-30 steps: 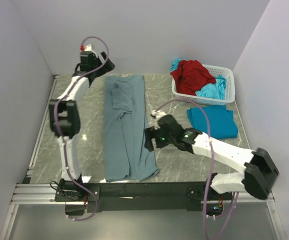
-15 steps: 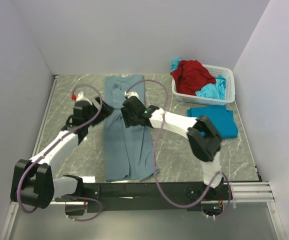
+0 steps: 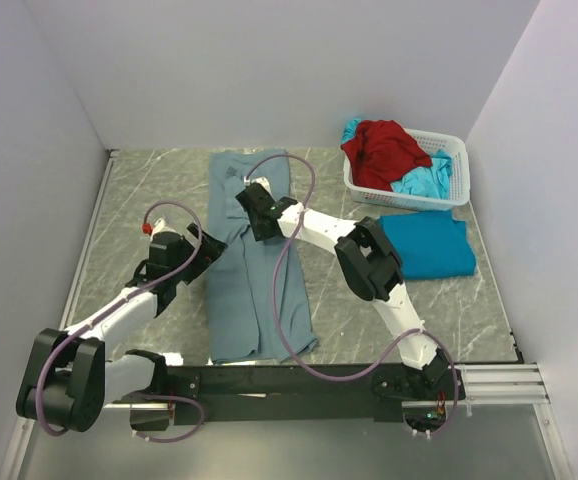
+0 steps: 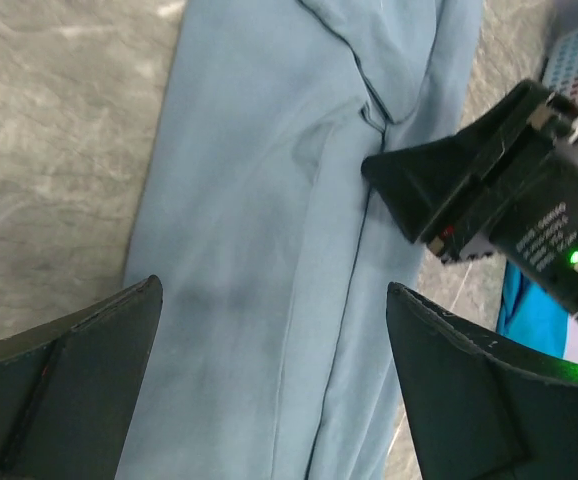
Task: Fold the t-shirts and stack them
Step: Fold the tshirt
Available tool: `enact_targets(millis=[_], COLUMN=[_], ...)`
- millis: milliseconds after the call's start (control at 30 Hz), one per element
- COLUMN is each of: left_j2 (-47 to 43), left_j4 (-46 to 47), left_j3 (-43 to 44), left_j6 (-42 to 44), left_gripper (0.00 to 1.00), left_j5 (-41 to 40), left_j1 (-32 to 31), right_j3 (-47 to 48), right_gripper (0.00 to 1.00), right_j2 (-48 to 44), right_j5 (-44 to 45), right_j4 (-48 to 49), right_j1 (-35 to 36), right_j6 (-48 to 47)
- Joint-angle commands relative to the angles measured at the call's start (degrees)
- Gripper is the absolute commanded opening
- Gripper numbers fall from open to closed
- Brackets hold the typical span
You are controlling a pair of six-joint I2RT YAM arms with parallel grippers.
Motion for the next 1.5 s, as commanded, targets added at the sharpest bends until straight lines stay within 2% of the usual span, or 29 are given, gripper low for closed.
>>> enact_targets(millis=[0, 300, 367, 533, 833, 1467], left_j2=[0.5, 3.6, 4.5, 6.5, 8.0, 7.1], left_j4=[6.6, 7.8, 8.7, 10.2, 9.3, 7.3], left_j3=[-1.0, 0.1, -0.2, -0.1, -1.6, -2.8], left_j6=[-1.0, 0.5, 0.4, 0.2, 0.3, 1.0], left_gripper=[0.99, 0.99, 0.99, 0.99, 0.99, 0.99], left_j5=[3.5, 5.9, 6.2, 8.3, 7.3, 5.8], left_j1=[0.0, -1.9, -2.3, -3.6, -4.3, -4.6], right_j3=[3.7, 2.6, 2.9, 2.7, 0.7, 5.9], right_gripper=[0.31, 0.03, 0.0, 0.0, 0.0, 0.0], right_j2=[1.2, -0.2, -0.4, -1.4, -3.8, -1.1], right_j5=[1.8, 2.3, 2.8, 3.3, 2.2, -2.0], right_j4=[-1.9, 0.3, 0.7, 2.0, 5.1, 4.1], right_j1=[-0.5, -0.8, -0.8, -0.9, -1.0, -2.4], right_j6=[0.2, 1.1, 1.2, 1.6, 2.0, 7.7])
